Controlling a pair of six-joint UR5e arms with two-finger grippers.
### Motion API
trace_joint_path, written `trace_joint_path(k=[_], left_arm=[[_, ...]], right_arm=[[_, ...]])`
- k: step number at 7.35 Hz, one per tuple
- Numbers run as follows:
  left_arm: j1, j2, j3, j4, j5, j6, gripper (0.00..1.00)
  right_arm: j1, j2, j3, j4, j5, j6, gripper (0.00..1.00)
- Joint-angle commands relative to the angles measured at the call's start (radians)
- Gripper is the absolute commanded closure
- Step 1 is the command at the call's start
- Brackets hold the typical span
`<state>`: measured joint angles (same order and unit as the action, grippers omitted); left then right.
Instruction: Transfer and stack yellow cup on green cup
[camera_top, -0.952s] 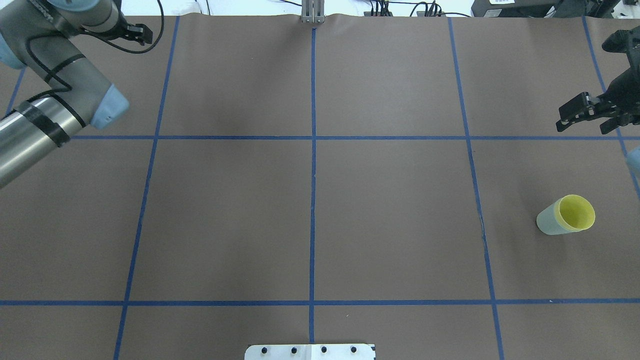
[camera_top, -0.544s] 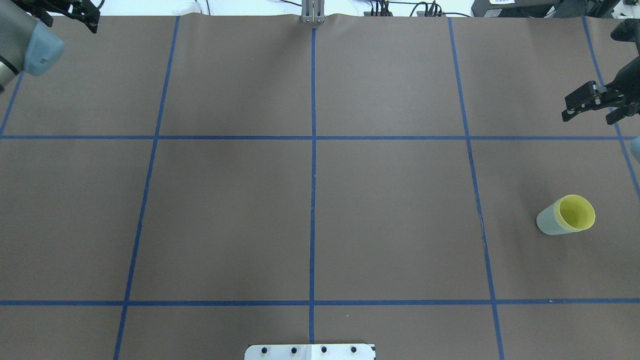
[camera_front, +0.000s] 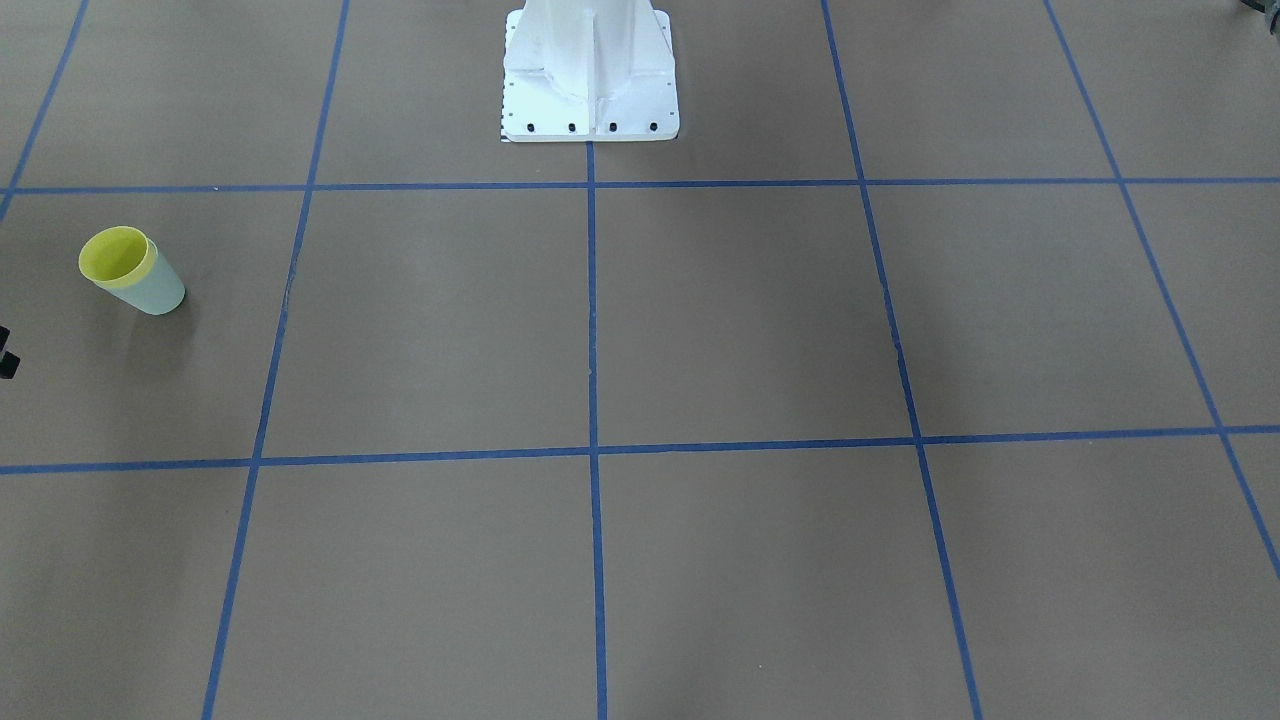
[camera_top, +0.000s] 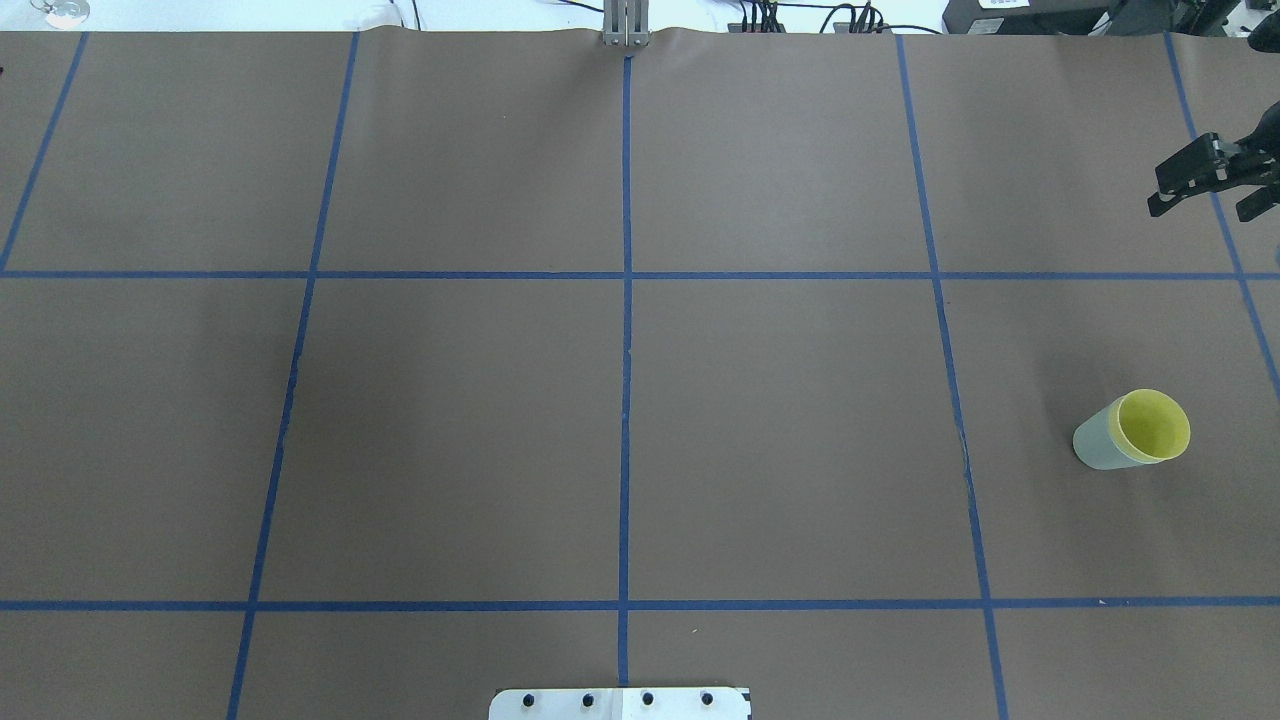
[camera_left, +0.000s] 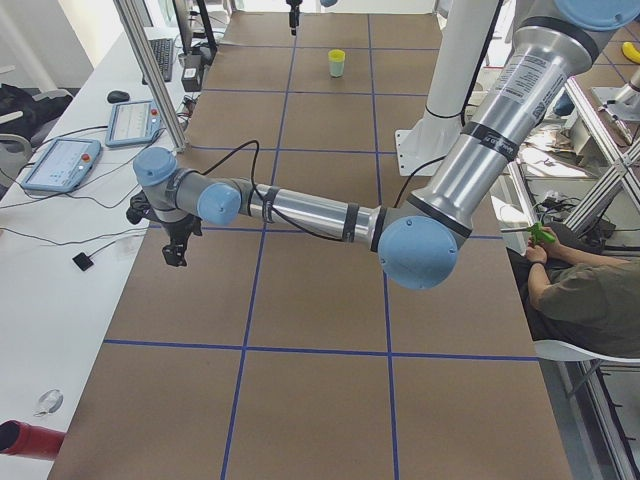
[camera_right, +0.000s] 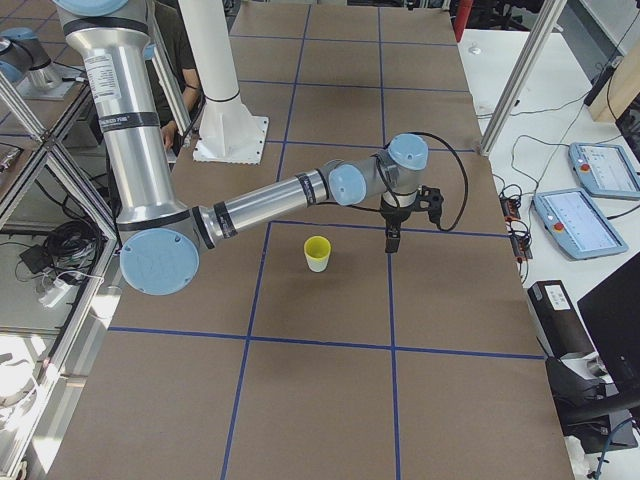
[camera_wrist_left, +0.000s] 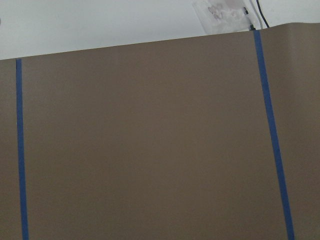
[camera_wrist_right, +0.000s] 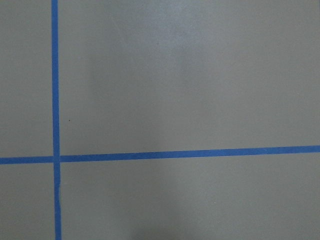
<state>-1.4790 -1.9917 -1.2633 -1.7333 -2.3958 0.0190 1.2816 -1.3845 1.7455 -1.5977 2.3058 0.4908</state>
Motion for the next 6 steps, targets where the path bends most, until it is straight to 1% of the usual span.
trace_joint_path(k=[1,2,3,4,6], left_arm=[[-0.052,0.214,-0.127,-0.05,0.045,0.154,0.0],[-0.053,0.313,-0.234,-0.048,0.096,0.154,0.0],[-0.055,0.4,-0.292,-0.046,0.142,0.154,0.0],[-0.055,0.453,-0.318,-0.058,0.126,0.148,0.0],[-0.053,0.5,-0.332,-0.061,0.109,0.021,0.0]], right_arm=[[0.048,-0.043,0.0,-0.001,0.01,-0.034,0.0],[0.079,-0.066,-0.001,-0.002,0.01,-0.104,0.0],[0.084,-0.08,-0.001,-0.004,0.009,-0.127,0.0],[0.087,-0.09,-0.003,-0.005,0.009,-0.13,0.0],[0.085,-0.094,-0.003,-0.011,0.004,-0.135,0.0]])
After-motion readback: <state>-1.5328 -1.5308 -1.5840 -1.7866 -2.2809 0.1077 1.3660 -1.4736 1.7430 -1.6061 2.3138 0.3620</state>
